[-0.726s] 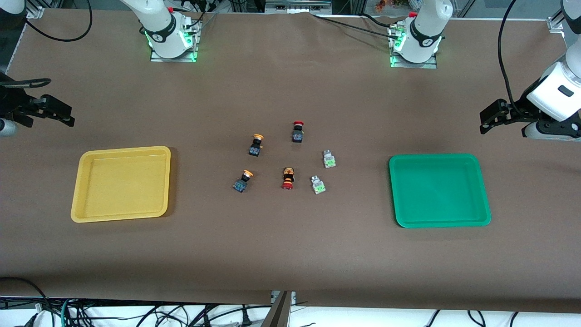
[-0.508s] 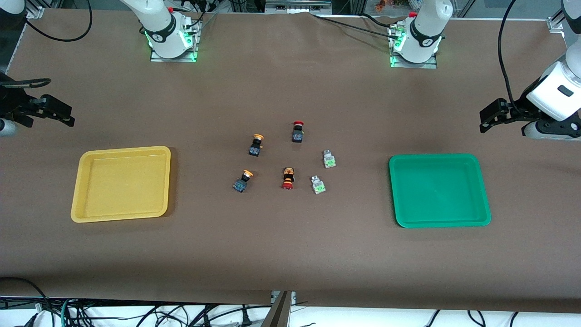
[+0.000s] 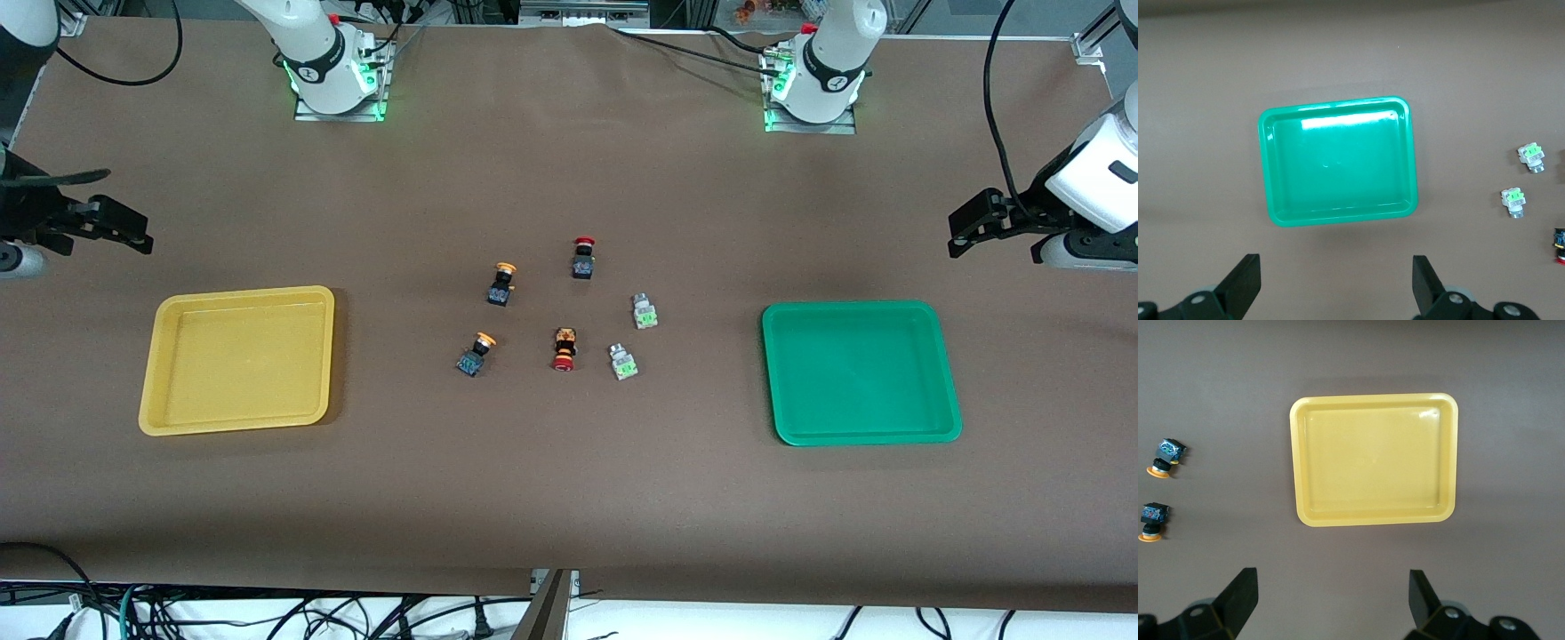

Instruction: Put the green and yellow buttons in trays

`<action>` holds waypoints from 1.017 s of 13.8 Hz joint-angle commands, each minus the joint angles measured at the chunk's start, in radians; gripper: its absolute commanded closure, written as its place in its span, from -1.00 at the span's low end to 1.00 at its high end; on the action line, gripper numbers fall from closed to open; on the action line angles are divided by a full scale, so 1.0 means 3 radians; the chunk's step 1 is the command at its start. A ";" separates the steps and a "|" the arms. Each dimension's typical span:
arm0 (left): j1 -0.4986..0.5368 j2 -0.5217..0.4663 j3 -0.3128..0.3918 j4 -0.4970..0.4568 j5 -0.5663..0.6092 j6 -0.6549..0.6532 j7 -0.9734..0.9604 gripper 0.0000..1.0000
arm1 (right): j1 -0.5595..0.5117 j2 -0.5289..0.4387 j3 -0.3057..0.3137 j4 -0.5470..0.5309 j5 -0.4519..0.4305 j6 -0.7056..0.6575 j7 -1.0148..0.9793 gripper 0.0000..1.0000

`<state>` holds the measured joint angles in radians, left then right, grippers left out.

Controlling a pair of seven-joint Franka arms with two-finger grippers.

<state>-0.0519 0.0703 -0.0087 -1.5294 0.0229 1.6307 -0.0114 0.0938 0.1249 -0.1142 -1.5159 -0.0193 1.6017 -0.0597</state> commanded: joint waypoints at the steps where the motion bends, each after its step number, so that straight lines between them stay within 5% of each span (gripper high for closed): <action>1: -0.0011 0.0057 -0.0012 0.0118 0.0072 -0.0077 0.0023 -1.00 | -0.0011 0.0181 -0.0008 0.0052 0.0013 0.0025 -0.0021 -1.00; 5: -0.0026 0.0062 -0.0017 0.0118 0.0077 -0.0082 0.0017 -1.00 | 0.0004 0.0421 -0.0018 -0.0035 0.0013 0.0131 0.0029 -1.00; 9: -0.0047 0.0057 -0.0099 0.0143 0.0077 -0.0077 0.0028 -1.00 | 0.0326 0.1081 -0.0003 -0.0050 0.0156 0.0943 0.1009 -1.00; 14: -0.0052 0.0057 -0.0232 0.0291 0.0026 -0.0077 -0.0023 -1.00 | 0.1010 0.1460 0.0002 -0.0070 0.0177 0.1456 0.2456 -1.00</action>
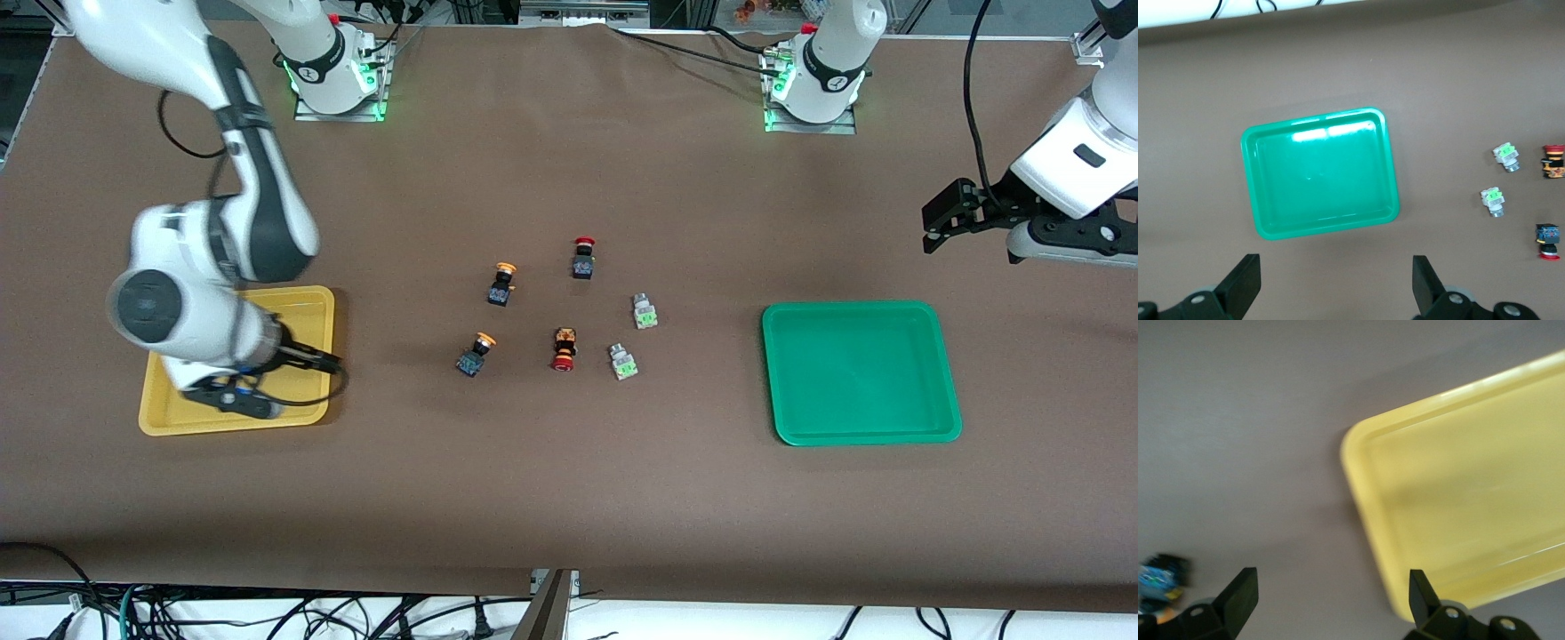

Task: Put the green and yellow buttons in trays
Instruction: 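Reach the right gripper to a blue-topped orange button and grasp it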

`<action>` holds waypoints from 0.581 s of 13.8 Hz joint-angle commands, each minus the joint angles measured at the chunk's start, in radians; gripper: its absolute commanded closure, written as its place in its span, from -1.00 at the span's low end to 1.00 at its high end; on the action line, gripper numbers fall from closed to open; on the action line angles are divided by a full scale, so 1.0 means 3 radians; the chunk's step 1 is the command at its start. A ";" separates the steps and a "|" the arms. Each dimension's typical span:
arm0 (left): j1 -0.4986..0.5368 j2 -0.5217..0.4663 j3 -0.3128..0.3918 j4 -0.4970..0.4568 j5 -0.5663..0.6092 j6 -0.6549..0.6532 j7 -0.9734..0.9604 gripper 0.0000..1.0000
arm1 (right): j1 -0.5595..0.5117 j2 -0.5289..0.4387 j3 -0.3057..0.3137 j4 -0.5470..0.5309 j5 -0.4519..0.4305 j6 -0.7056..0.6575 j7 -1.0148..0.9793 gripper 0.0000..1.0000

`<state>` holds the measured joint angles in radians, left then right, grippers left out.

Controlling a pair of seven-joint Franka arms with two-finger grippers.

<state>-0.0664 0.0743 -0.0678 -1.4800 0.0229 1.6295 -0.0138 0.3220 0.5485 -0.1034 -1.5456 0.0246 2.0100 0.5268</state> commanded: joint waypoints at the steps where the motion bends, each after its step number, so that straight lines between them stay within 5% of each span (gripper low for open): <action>1: -0.0009 0.0044 -0.0085 0.0127 0.0036 -0.0073 -0.0046 -1.00 | 0.0388 0.0099 -0.0034 0.0033 0.0030 0.0187 0.0742 -1.00; 8: 0.0053 0.0177 -0.0107 0.0173 -0.0612 -0.0048 -0.0046 -1.00 | 0.0906 0.0651 -0.0034 0.0039 0.0030 0.0990 0.1787 -1.00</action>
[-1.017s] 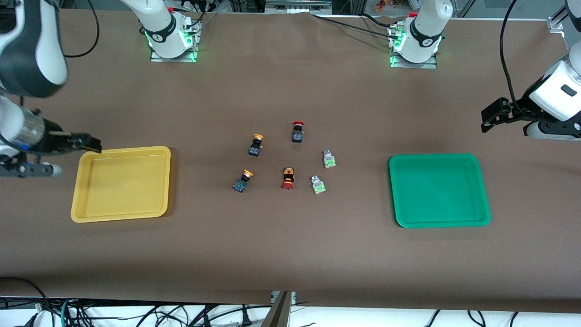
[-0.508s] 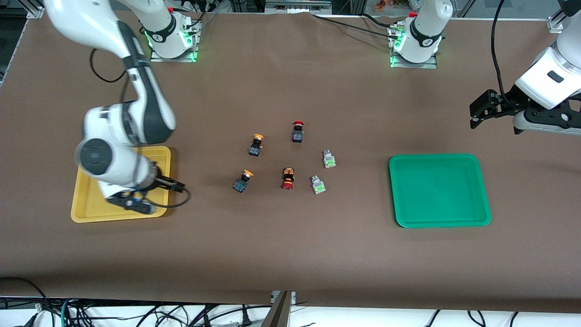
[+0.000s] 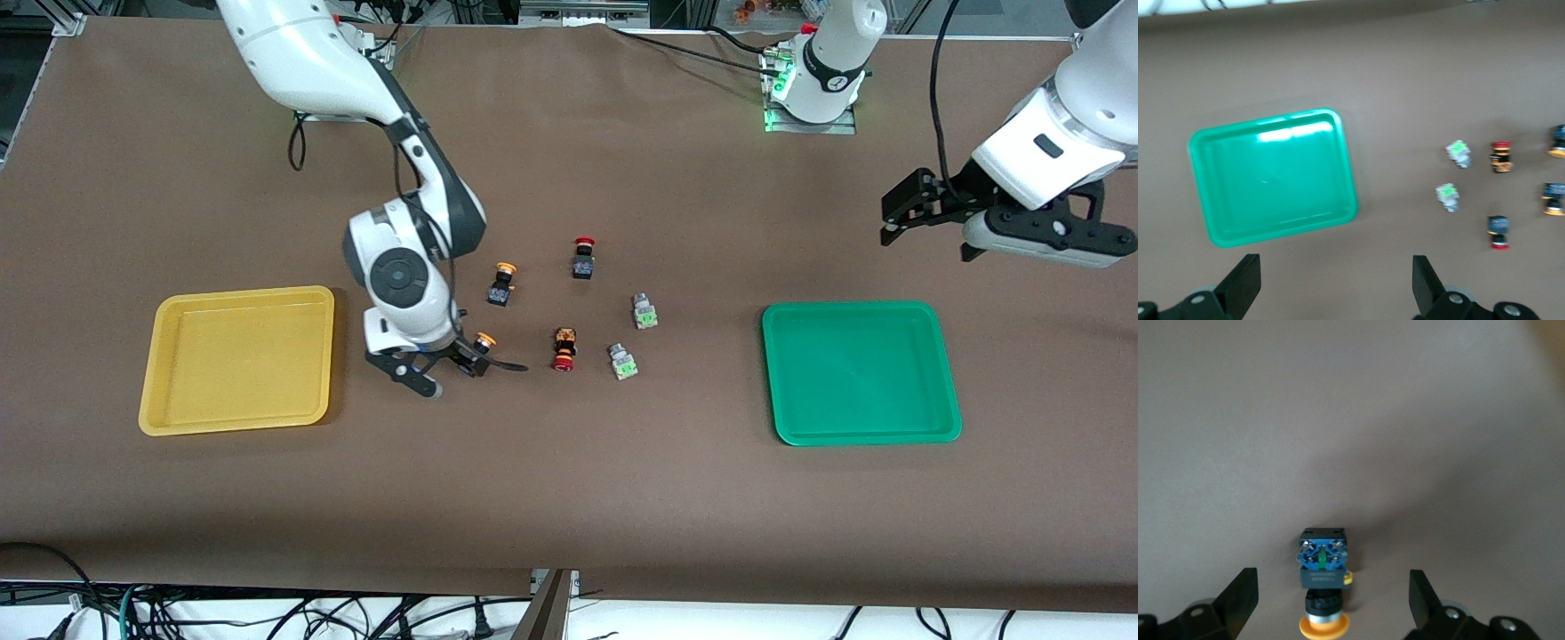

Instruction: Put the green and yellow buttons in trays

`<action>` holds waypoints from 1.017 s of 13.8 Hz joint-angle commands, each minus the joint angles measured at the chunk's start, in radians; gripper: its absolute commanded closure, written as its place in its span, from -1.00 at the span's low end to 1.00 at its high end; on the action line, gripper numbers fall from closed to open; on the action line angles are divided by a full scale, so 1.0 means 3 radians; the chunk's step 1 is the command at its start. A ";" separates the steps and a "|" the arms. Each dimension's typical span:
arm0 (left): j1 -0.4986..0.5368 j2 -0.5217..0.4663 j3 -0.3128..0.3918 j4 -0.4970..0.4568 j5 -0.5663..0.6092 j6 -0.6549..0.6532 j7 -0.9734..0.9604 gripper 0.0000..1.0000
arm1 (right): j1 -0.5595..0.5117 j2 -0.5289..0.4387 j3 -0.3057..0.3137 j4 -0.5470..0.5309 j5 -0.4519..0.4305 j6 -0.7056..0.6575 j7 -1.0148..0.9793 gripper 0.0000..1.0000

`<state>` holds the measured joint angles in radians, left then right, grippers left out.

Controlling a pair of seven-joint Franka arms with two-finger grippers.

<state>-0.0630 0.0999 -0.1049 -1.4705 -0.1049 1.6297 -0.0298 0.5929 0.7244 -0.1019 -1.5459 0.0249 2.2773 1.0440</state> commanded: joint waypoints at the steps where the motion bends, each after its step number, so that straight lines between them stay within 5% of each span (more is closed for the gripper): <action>1: 0.0021 0.0147 0.0012 0.0141 -0.0198 -0.0048 0.0007 -1.00 | 0.0003 0.0106 -0.0039 0.0040 0.0035 0.0165 0.0079 -1.00; 7: -0.0040 0.0744 -0.0003 0.0146 -0.0203 -0.0043 0.0007 -1.00 | 0.0115 0.0244 -0.0034 -0.0001 0.0035 0.0288 0.0104 -0.95; 8: -0.0041 0.1029 -0.0008 0.0167 -0.0208 -0.0063 0.0007 -1.00 | 0.0120 0.0249 -0.0039 -0.0001 0.0030 0.0278 0.0089 -0.36; 9: -0.0010 0.1037 -0.0003 0.0233 -0.0177 -0.0058 0.0063 -1.00 | 0.0135 0.0249 -0.0034 -0.0011 0.0030 0.0288 0.0079 0.51; 10: -0.0035 0.1048 0.0002 0.0304 -0.0157 -0.0063 0.0261 -1.00 | 0.0131 0.0254 -0.0003 -0.0006 0.0030 0.0304 0.0074 1.00; 14: -0.0046 0.1093 -0.0003 0.0274 -0.0172 -0.0120 0.0457 -1.00 | -0.0047 0.0087 -0.0018 0.0009 0.0030 0.0141 -0.0344 1.00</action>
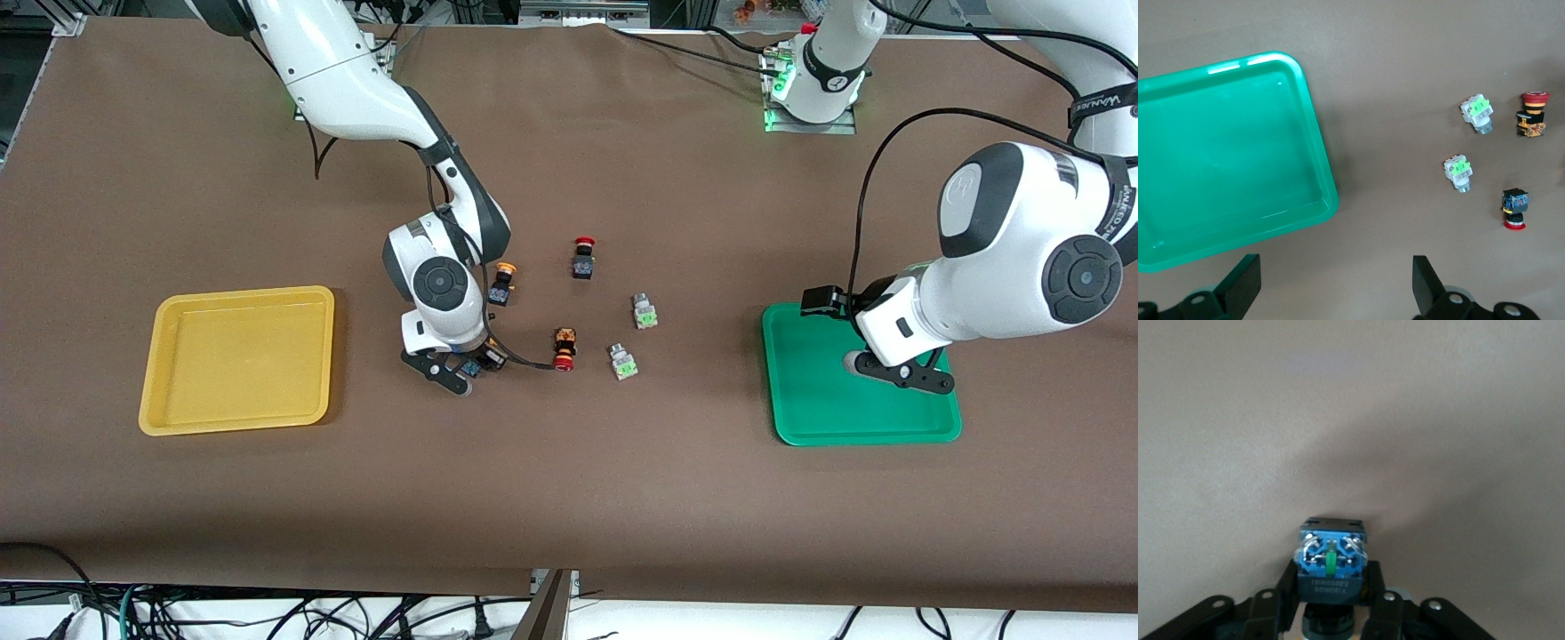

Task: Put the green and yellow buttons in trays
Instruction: 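Carry the blue button to the yellow tray while the left gripper reaches a green button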

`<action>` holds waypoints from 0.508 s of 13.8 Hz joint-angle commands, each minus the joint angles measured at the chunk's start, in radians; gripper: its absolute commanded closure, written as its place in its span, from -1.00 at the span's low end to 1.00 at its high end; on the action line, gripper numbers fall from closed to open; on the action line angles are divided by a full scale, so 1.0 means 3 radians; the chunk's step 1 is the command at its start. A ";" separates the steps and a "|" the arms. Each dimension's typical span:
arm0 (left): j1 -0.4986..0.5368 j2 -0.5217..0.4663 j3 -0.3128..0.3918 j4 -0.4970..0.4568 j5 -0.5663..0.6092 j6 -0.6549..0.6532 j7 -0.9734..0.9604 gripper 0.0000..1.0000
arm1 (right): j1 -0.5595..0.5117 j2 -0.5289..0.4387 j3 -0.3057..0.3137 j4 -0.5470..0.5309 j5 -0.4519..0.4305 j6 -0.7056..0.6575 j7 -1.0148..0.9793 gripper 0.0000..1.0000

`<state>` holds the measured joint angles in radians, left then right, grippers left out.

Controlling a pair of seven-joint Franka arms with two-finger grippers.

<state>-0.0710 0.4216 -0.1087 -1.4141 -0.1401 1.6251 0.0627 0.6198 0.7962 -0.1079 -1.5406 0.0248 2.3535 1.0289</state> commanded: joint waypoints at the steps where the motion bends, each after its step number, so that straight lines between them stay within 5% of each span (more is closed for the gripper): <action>1: -0.0009 0.0021 0.0010 0.0041 -0.0080 -0.0109 0.0134 -1.00 | -0.0265 -0.0250 -0.0008 0.0012 0.0030 -0.0321 -0.0513 1.00; 3: 0.0006 0.0021 0.0010 0.0030 -0.0232 -0.0104 0.0052 -1.00 | -0.0572 -0.0470 -0.0009 -0.0003 0.0045 -0.0746 -0.1233 1.00; 7: -0.0293 0.0067 -0.0011 -0.0113 -0.0398 -0.0028 -0.1275 -1.00 | -0.1130 -0.0649 -0.0135 -0.0019 0.0010 -0.1167 -0.2298 1.00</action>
<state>-0.0878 0.4321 -0.1117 -1.4300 -0.2562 1.6045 -0.1567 0.3206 0.6253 -0.1376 -1.5207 0.0256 2.0317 0.4475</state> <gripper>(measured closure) 0.000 0.577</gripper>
